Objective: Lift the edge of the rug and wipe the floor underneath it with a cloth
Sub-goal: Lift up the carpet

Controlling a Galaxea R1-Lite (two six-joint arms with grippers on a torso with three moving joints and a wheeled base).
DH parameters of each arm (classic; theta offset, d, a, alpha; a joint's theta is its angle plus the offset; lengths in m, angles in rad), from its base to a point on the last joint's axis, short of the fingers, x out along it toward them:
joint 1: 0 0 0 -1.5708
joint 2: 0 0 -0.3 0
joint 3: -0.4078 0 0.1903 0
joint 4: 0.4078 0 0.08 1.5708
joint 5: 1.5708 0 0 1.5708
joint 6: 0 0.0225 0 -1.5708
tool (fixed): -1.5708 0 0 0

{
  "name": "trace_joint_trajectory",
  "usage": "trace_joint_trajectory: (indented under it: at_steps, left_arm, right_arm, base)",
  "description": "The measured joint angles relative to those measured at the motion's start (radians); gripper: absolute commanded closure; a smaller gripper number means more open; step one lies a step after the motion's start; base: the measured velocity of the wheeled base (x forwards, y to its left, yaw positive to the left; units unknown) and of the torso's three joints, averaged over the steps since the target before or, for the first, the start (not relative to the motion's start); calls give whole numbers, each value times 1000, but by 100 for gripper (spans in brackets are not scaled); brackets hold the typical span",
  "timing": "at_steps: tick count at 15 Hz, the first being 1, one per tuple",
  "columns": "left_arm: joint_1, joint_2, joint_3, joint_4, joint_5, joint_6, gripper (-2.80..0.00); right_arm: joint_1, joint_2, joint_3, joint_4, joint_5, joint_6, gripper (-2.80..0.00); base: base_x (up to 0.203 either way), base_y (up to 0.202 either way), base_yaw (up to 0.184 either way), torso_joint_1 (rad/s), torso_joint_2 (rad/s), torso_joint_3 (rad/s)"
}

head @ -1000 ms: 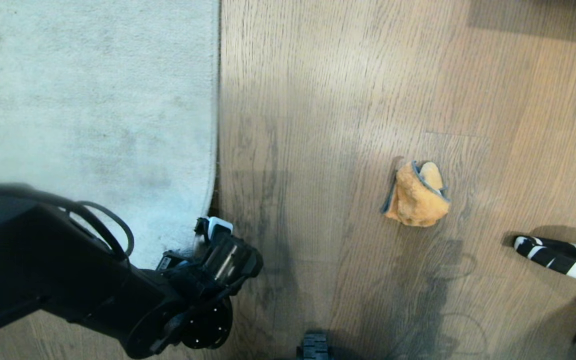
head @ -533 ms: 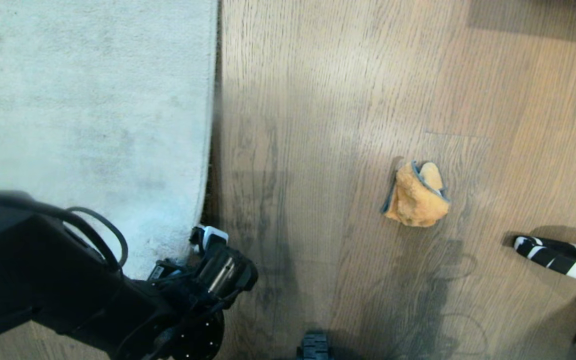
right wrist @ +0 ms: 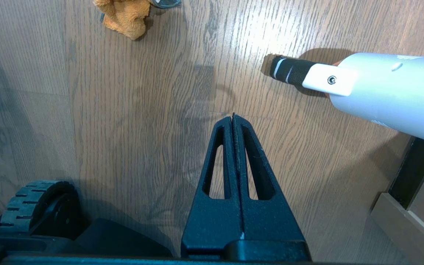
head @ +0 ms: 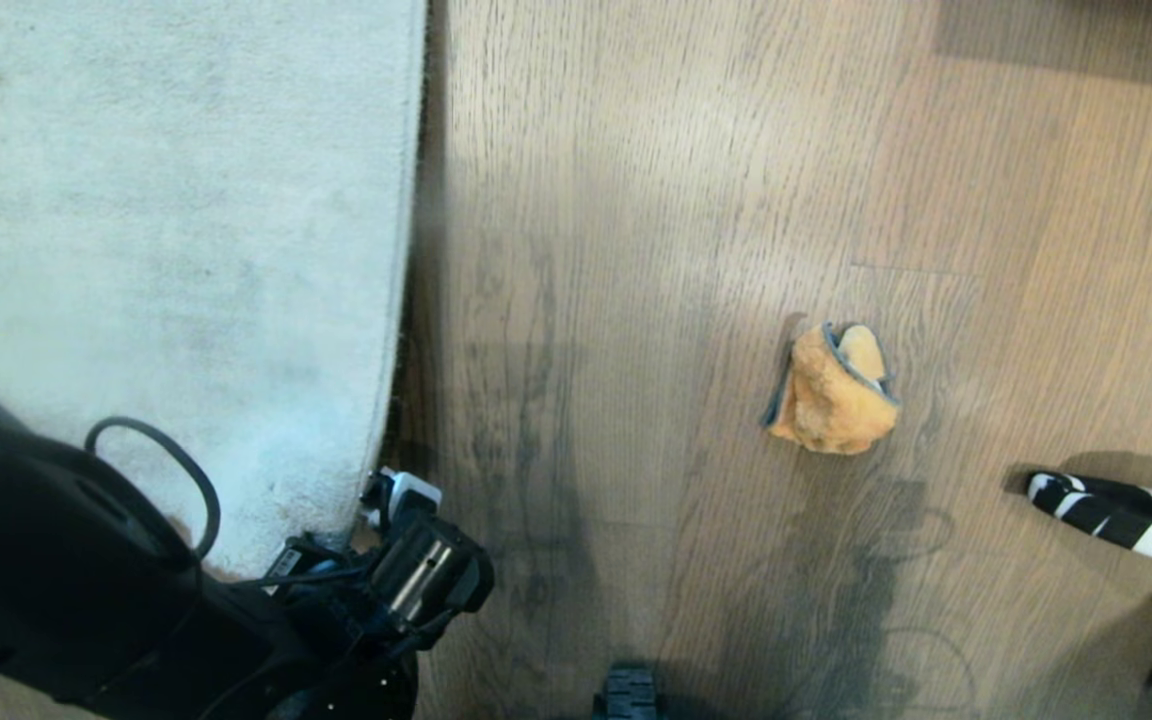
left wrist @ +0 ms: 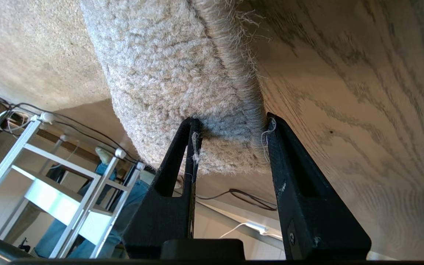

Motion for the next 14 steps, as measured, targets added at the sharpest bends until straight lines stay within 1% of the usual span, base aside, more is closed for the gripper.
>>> trace_joint_trajectory:
  at_steps: [4, 8, 9, 12, 14]
  left_arm:
    - [1, -5, -15, -1, 0, 18, 0]
    - [1, -11, -23, 4, 21, 25, 0]
    - [1, -11, -27, 3, 21, 37, 0]
    - [1, -10, -55, -2, 21, 151, 0]
    - [1, -10, -78, -2, 21, 195, 0]
  right_arm:
    - [0, 0, 0, 0, 0, 0, 0]
    - [0, 0, 0, 0, 0, 0, 0]
    - [0, 0, 0, 0, 0, 0, 0]
    - [0, 0, 0, 0, 0, 0, 0]
    - [0, 0, 0, 0, 0, 0, 0]
  base:
    - [0, 0, 0, 0, 0, 0]
    - [0, 0, 0, 0, 0, 0]
    - [0, 0, 0, 0, 0, 0]
    - [0, 0, 0, 0, 0, 0]
    - [0, 0, 0, 0, 0, 0]
